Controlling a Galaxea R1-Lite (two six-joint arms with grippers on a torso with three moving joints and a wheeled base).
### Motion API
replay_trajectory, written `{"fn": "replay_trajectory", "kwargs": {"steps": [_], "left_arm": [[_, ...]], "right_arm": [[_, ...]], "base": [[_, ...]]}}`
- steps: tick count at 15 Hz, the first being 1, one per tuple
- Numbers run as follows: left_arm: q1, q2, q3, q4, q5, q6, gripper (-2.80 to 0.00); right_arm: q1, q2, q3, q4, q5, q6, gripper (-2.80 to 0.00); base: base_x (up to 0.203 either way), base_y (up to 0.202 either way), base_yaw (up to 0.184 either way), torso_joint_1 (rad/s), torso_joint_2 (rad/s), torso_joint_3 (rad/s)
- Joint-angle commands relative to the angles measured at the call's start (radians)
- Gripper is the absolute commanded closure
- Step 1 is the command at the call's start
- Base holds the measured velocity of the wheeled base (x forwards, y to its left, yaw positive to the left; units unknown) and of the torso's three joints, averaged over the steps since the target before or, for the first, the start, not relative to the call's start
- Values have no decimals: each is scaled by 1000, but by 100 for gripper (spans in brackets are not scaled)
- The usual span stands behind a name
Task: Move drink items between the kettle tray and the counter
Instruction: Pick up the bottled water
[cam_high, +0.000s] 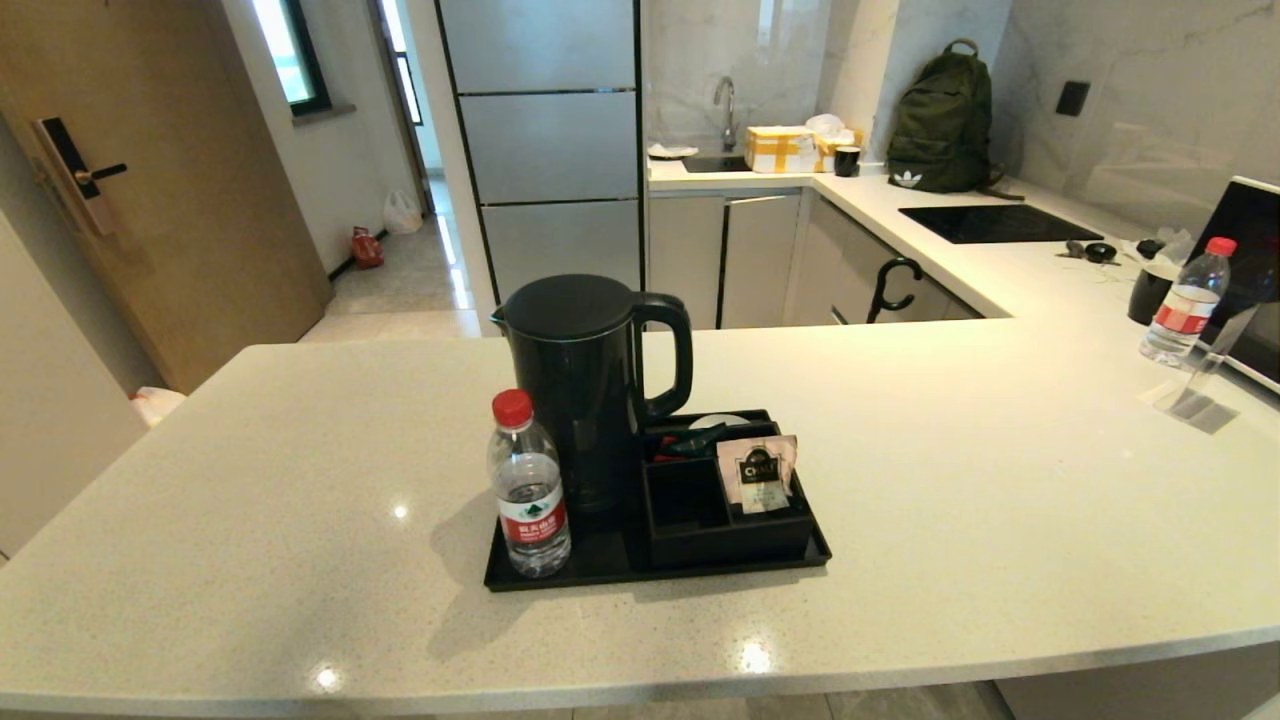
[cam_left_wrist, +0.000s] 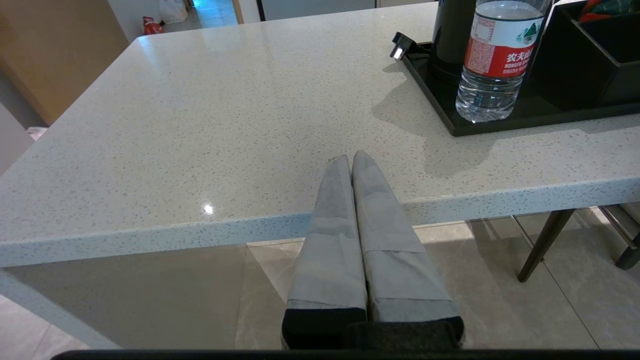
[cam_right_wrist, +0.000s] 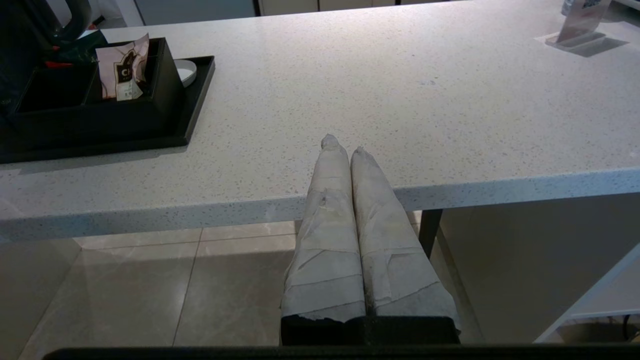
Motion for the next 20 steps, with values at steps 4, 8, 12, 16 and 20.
{"fn": "replay_trajectory", "kwargs": {"steps": [4,8,12,16,20], "left_arm": [[0,1,0,0,0,0,0],[0,0,0,0,0,0,0],[0,2,-2,5,-7,17,0],[0,1,-23,48,-3,43,0],[1,81,-211,126,8,2,0]], "right_arm": [[0,0,2,0,0,0,0],[0,0,2,0,0,0,0],[0,0,2,0,0,0,0],[0,0,2,0,0,0,0],[0,0,2,0,0,0,0]], "base": [[0,0,0,0,0,0],[0,0,0,0,0,0],[0,0,0,0,0,0],[0,0,0,0,0,0],[0,0,0,0,0,0]]}}
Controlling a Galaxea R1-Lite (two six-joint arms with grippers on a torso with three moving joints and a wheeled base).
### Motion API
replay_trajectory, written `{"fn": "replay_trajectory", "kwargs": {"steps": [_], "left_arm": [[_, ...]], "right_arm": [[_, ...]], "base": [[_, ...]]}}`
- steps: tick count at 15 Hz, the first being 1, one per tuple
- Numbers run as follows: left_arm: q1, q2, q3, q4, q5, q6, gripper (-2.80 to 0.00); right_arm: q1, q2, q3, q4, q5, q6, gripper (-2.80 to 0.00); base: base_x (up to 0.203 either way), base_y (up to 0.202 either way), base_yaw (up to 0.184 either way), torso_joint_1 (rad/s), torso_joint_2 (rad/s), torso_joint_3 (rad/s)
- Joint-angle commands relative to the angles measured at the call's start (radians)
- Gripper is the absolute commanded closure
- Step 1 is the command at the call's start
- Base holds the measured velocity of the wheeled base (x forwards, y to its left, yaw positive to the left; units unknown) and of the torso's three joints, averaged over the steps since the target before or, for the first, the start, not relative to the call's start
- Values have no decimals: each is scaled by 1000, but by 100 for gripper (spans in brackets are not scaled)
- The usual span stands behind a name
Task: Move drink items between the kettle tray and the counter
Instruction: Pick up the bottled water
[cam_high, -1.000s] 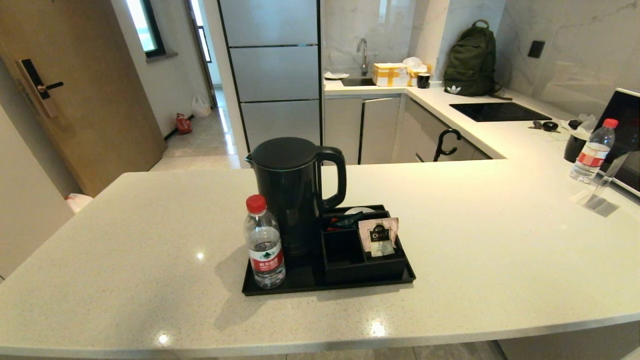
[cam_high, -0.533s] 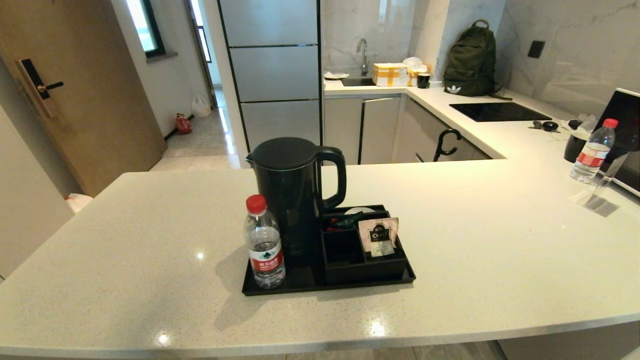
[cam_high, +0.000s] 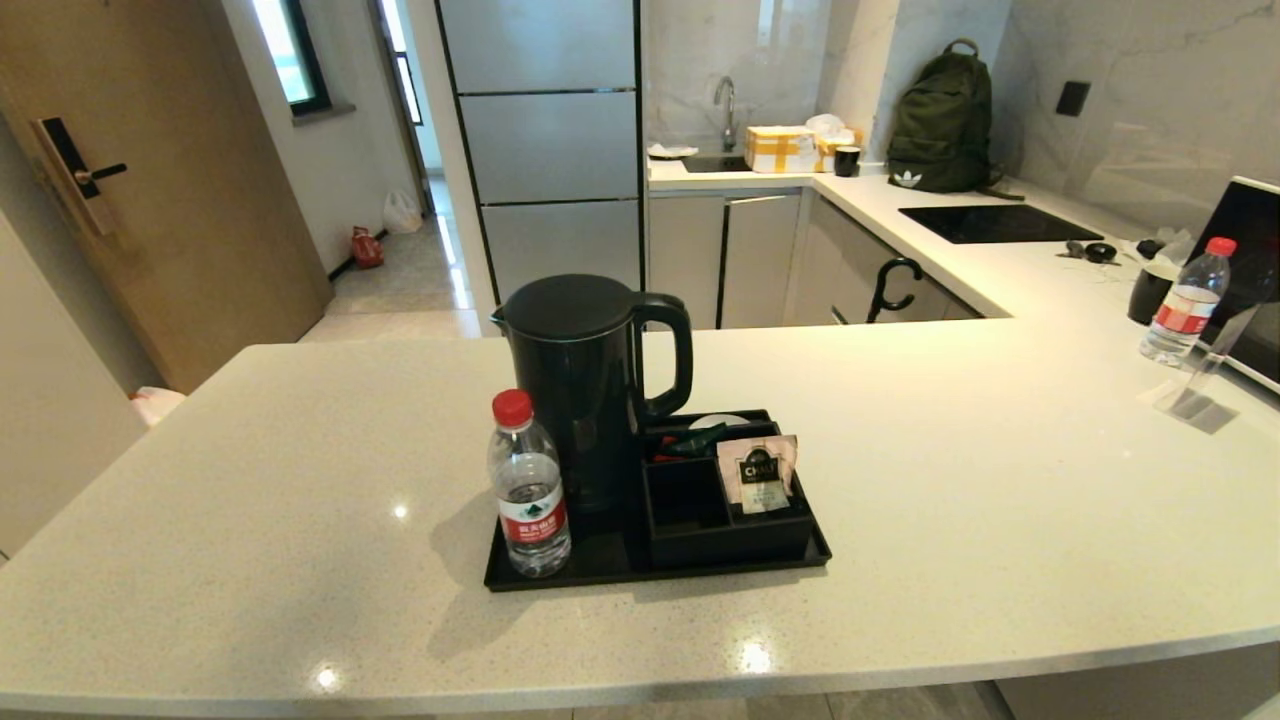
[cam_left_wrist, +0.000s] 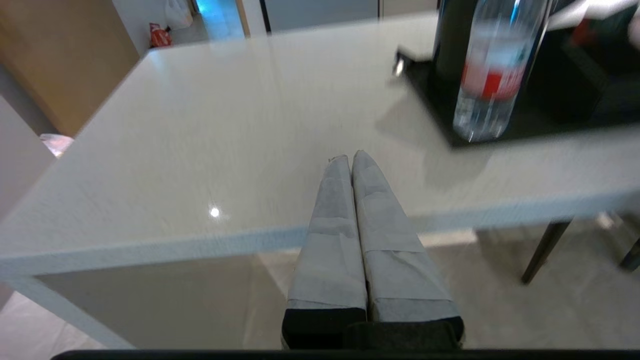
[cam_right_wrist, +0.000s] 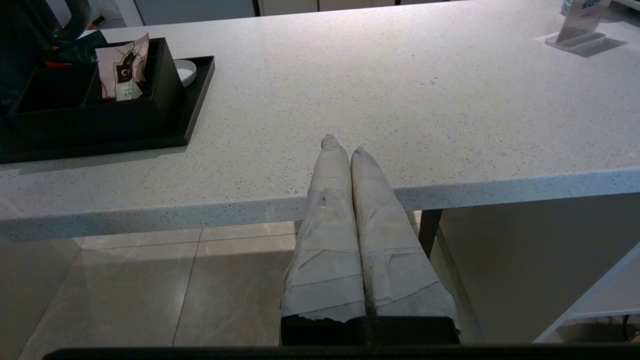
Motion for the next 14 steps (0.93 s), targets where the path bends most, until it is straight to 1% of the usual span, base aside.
{"fn": "replay_trajectory", "kwargs": {"steps": [1,2,3,4,5,6,8,10,11,13,14], "left_arm": [[1,119,-181,55,1,-28,0],[0,226,-321,140,-10,-45,0],[-1,339,-423,228,-51,-44,0],[-2,440,-503,309,-109,-35,0],[-2,551,-554,358,-173,-18,0],[-5,658,-578,387,-225,5,0],[-23,834,-608,400,-304,51,0],[-99,996,-596,303,-335,71,0],[-147,1055,-578,229,-330,72,0],[-252,1189,-525,54,-282,60,0],[-293,1269,-502,-35,-251,47,0]], "right_arm": [[0,0,2,-1,0,0,0],[0,0,2,-1,0,0,0],[0,0,2,-1,0,0,0],[0,0,2,-1,0,0,0],[0,0,2,-1,0,0,0],[0,0,2,-1,0,0,0],[0,0,2,-1,0,0,0],[-2,0,2,-1,0,0,0],[0,0,2,-1,0,0,0],[-2,0,2,-1,0,0,0],[0,0,2,-1,0,0,0]], "base": [[0,0,0,0,0,0],[0,0,0,0,0,0],[0,0,0,0,0,0],[0,0,0,0,0,0],[0,0,0,0,0,0],[0,0,0,0,0,0],[0,0,0,0,0,0],[0,0,0,0,0,0],[0,0,0,0,0,0],[0,0,0,0,0,0],[0,0,0,0,0,0]]}}
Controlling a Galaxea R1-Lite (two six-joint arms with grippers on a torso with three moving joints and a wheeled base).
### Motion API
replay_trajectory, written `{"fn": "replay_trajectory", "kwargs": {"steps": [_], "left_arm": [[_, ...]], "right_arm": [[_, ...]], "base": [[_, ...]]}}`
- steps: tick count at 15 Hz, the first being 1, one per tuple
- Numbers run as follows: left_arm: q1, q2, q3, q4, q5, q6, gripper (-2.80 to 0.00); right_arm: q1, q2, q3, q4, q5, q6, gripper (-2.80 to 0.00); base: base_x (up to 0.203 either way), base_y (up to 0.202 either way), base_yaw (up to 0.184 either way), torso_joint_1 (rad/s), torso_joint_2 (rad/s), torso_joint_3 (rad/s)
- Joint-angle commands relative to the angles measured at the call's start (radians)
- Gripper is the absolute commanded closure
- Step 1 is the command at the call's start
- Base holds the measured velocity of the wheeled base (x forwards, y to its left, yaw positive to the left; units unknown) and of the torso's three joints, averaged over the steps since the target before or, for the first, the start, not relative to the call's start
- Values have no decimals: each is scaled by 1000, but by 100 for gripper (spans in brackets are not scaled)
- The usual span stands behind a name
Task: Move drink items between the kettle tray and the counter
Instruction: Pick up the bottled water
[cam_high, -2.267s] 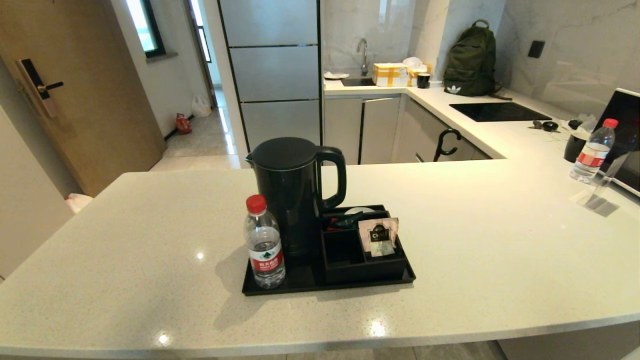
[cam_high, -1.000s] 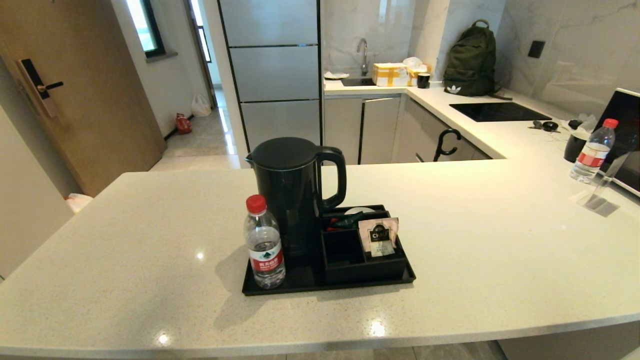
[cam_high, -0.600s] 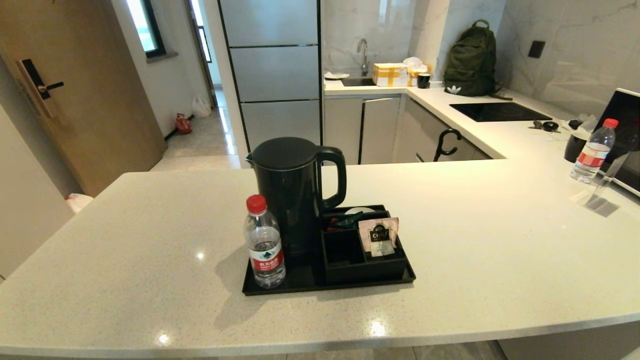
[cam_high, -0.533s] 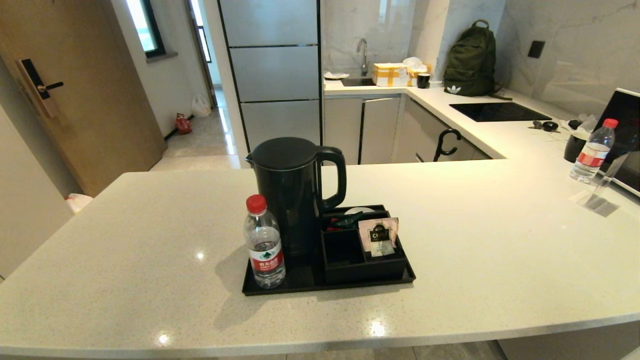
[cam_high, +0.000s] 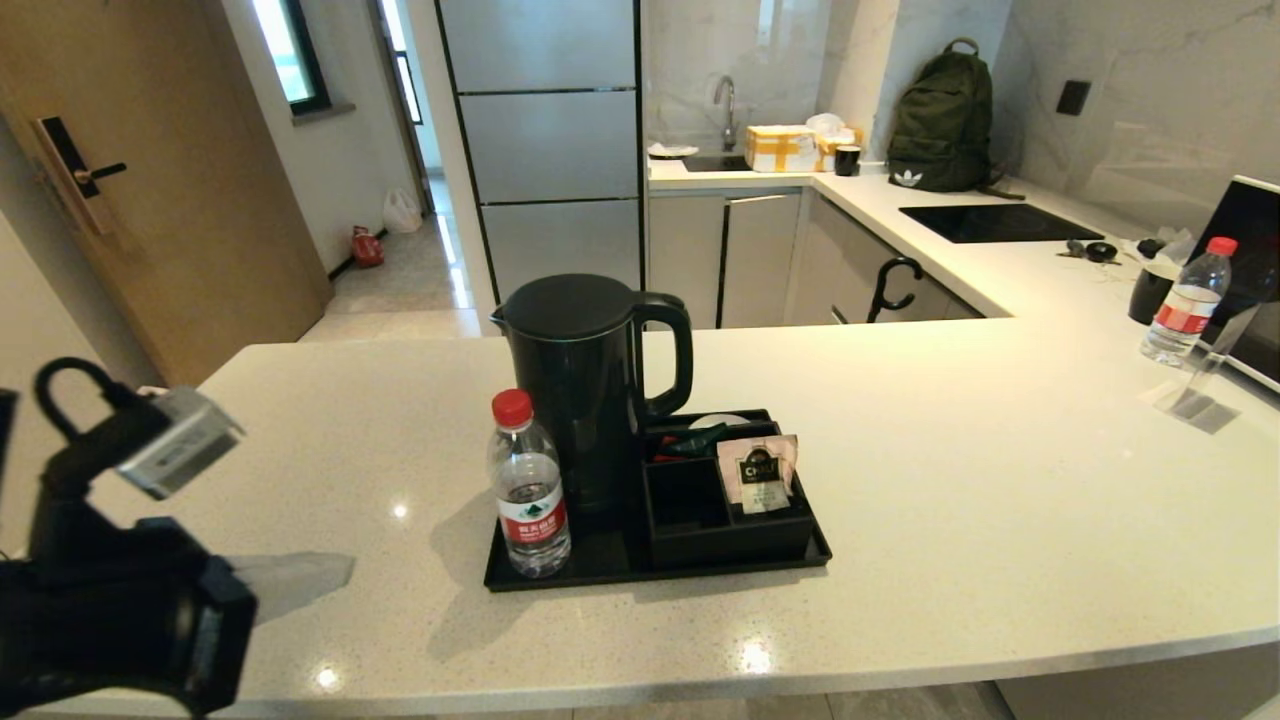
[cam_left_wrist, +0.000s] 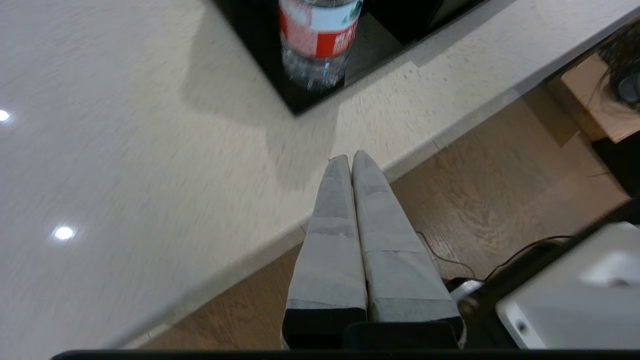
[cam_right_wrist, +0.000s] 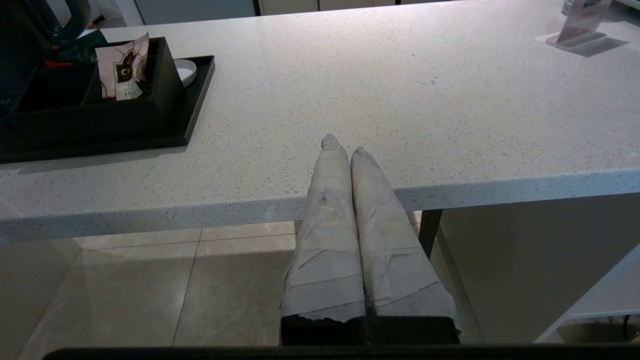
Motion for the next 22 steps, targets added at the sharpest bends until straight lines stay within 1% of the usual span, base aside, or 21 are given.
{"fn": "replay_trajectory", "kwargs": {"steps": [1,2,3,4,6,7,8,9,11,14,15,17,18,19,21,22], "left_arm": [[-74,213,42,-159,29,-10,0],[-111,273,68,-269,47,-18,-280],[-143,317,88,-348,60,-26,-280],[-158,364,94,-385,69,-34,-280],[-173,412,106,-468,93,-101,-280],[-177,424,118,-534,123,-120,-280],[-188,440,138,-615,192,-129,-280],[-205,459,166,-706,282,-138,-280],[-240,481,217,-837,343,-134,-280],[-254,523,209,-871,374,-137,-280],[-258,540,201,-900,376,-137,-280],[-272,587,195,-1005,381,-132,-280],[-278,598,195,-1031,383,-131,-280],[-288,615,192,-1059,403,-129,-280],[-322,712,180,-1147,474,-126,-280],[-335,756,170,-1189,498,-114,-280]], "right_arm": [[-1,0,2,0,0,0,0],[-1,0,2,0,0,0,0],[0,1,2,0,0,0,0],[0,2,2,0,0,0,0],[0,1,2,0,0,0,0],[0,0,2,0,0,0,0],[0,0,2,0,0,0,0],[0,0,2,0,0,0,0],[-1,0,2,0,0,0,0],[0,0,2,0,0,0,0],[0,0,2,0,0,0,0],[0,0,2,0,0,0,0],[0,0,2,0,0,0,0],[0,0,2,0,0,0,0],[0,0,2,0,0,0,0],[0,0,2,0,0,0,0]], "base": [[0,0,0,0,0,0],[0,0,0,0,0,0],[0,0,0,0,0,0],[0,0,0,0,0,0],[0,0,0,0,0,0],[0,0,0,0,0,0],[0,0,0,0,0,0],[0,0,0,0,0,0],[0,0,0,0,0,0],[0,0,0,0,0,0],[0,0,0,0,0,0],[0,0,0,0,0,0],[0,0,0,0,0,0],[0,0,0,0,0,0],[0,0,0,0,0,0],[0,0,0,0,0,0]]}}
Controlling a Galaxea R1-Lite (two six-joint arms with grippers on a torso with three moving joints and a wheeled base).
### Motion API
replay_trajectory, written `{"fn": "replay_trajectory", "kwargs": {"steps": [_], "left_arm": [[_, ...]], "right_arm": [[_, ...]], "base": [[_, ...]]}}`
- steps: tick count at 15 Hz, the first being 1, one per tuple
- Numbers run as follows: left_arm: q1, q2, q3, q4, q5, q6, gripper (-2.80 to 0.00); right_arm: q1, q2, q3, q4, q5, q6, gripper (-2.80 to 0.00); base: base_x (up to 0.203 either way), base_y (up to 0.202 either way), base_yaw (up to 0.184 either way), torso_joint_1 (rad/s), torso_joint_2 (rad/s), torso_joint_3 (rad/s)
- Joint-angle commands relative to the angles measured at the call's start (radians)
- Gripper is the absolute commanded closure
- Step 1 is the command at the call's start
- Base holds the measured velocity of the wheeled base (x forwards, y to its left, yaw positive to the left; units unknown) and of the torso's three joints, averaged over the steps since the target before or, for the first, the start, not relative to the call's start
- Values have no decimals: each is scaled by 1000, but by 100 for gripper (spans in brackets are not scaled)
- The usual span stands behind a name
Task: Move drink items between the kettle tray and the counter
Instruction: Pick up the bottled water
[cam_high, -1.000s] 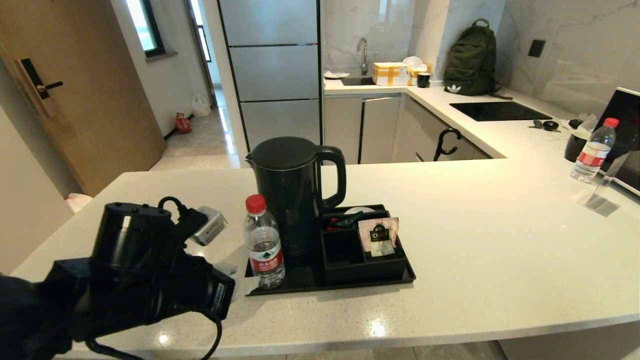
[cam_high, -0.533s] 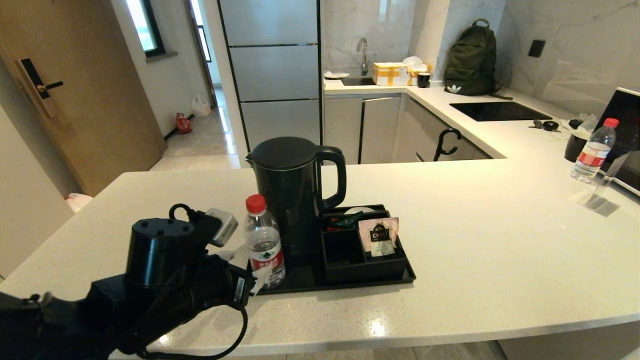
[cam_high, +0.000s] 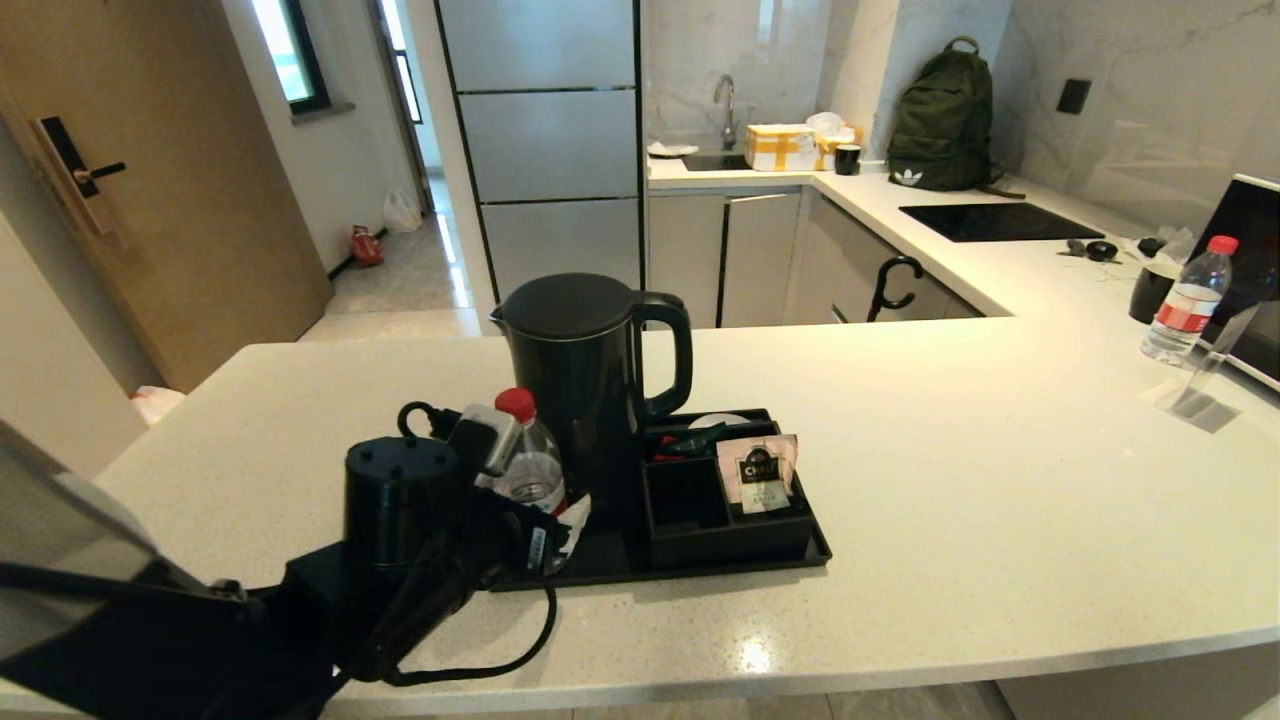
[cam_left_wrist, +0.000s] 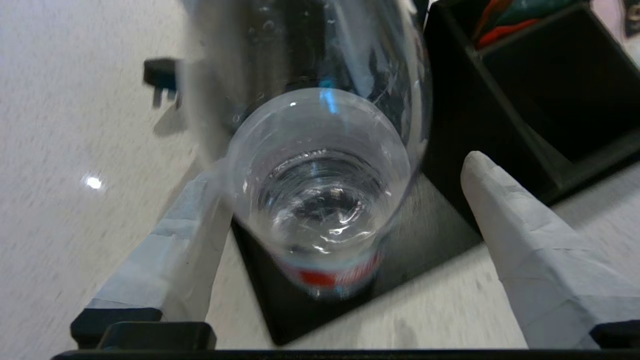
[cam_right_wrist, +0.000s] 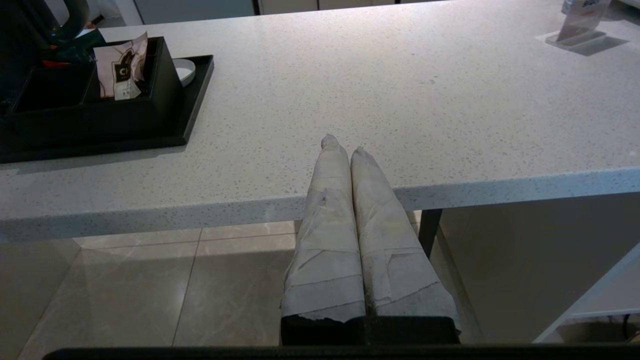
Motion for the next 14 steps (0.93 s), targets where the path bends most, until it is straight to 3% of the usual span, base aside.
{"fn": "replay_trajectory", "kwargs": {"steps": [1,3,4,12,14], "left_arm": [[-19,86,-12,-66,21,24,-280],[-20,92,-16,-79,29,35,-280],[-20,97,-10,-81,50,34,0],[-19,59,-13,-81,50,35,0],[-18,17,-26,-64,101,35,0]], "right_arm": [[0,0,2,-1,0,0,0],[0,0,2,-1,0,0,0],[0,0,2,-1,0,0,0],[0,0,2,-1,0,0,0],[0,0,2,-1,0,0,0]], "base": [[0,0,0,0,0,0],[0,0,0,0,0,0],[0,0,0,0,0,0],[0,0,0,0,0,0],[0,0,0,0,0,0]]}}
